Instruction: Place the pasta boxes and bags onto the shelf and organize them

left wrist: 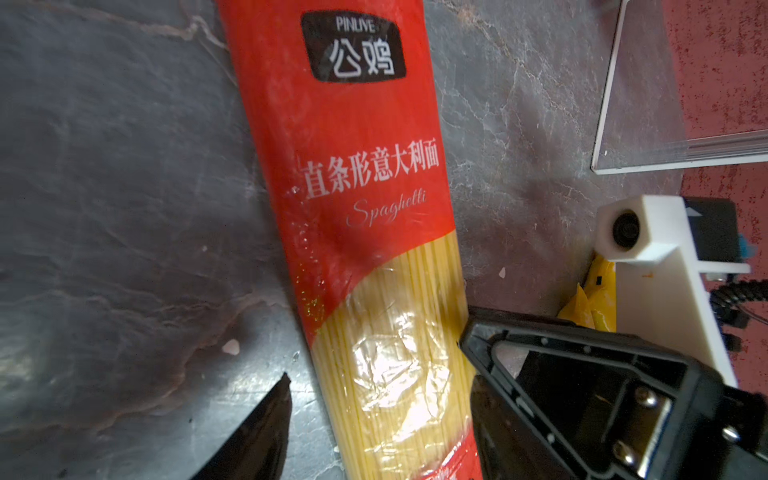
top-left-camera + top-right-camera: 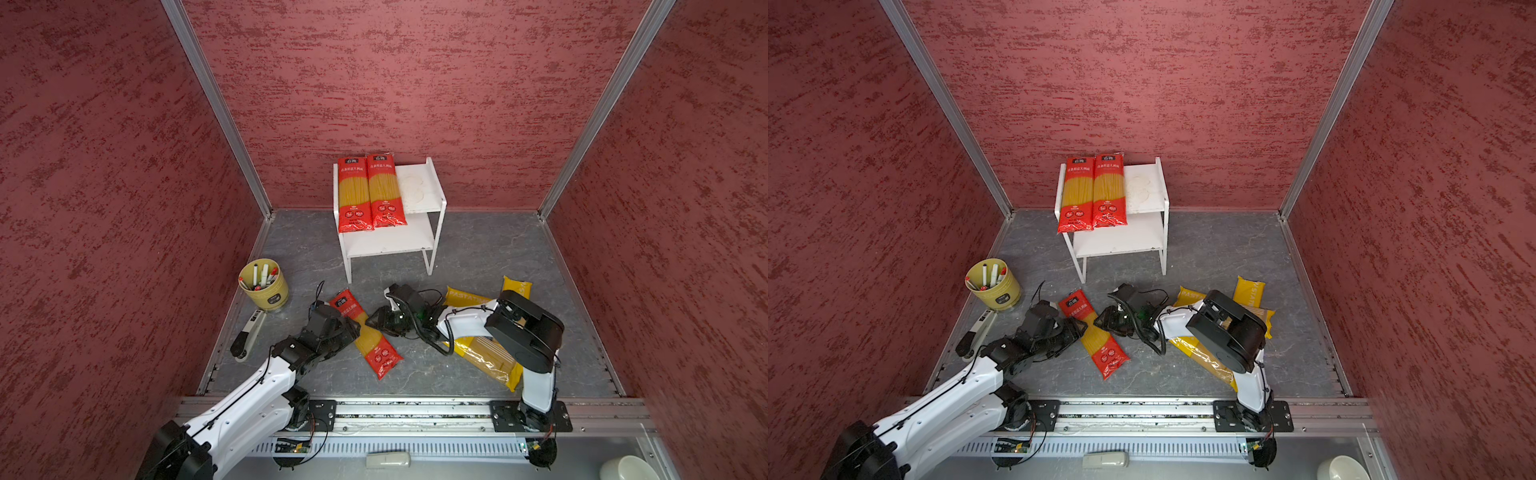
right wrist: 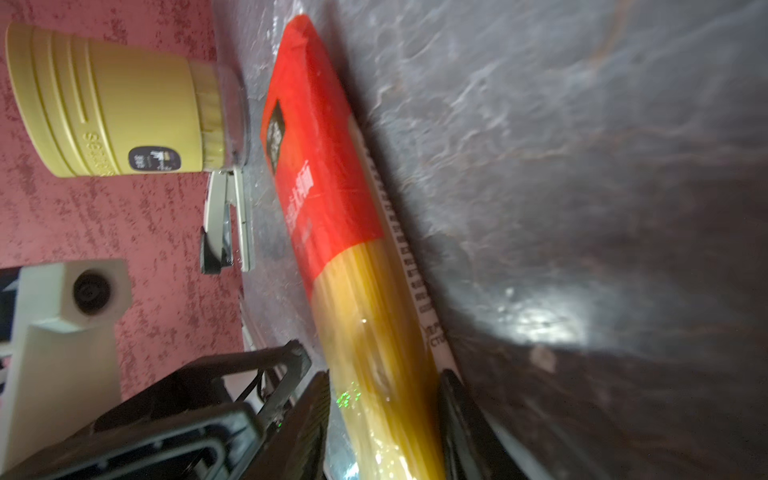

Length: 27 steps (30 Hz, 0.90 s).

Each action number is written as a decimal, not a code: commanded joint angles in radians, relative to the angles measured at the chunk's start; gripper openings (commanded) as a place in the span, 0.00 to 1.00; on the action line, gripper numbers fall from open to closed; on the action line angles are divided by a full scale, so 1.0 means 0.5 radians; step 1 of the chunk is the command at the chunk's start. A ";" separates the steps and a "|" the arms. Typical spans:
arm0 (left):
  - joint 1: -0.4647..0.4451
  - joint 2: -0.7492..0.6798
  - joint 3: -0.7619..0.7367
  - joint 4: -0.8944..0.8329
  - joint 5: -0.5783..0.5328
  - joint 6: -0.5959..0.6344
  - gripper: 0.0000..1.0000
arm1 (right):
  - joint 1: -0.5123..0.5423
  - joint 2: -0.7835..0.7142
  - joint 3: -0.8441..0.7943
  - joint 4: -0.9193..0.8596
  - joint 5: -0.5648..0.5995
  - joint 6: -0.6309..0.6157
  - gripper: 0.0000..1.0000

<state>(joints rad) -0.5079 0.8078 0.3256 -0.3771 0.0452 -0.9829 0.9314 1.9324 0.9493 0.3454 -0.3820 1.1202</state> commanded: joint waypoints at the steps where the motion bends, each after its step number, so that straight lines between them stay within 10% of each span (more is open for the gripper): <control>1: 0.023 0.000 -0.023 0.013 -0.012 0.000 0.68 | 0.008 -0.088 0.060 -0.089 -0.054 -0.074 0.48; 10: 0.028 0.057 -0.008 0.053 0.010 0.005 0.65 | -0.058 0.067 0.437 -0.760 0.190 -0.524 0.61; 27: 0.030 0.037 -0.067 0.127 0.001 -0.071 0.40 | -0.029 0.137 0.382 -0.380 -0.135 -0.389 0.53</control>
<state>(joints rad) -0.4984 0.8375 0.2913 -0.3206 0.0536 -1.0180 0.9092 2.0216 1.1446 0.1501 -0.4236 0.9417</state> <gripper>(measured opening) 0.408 0.525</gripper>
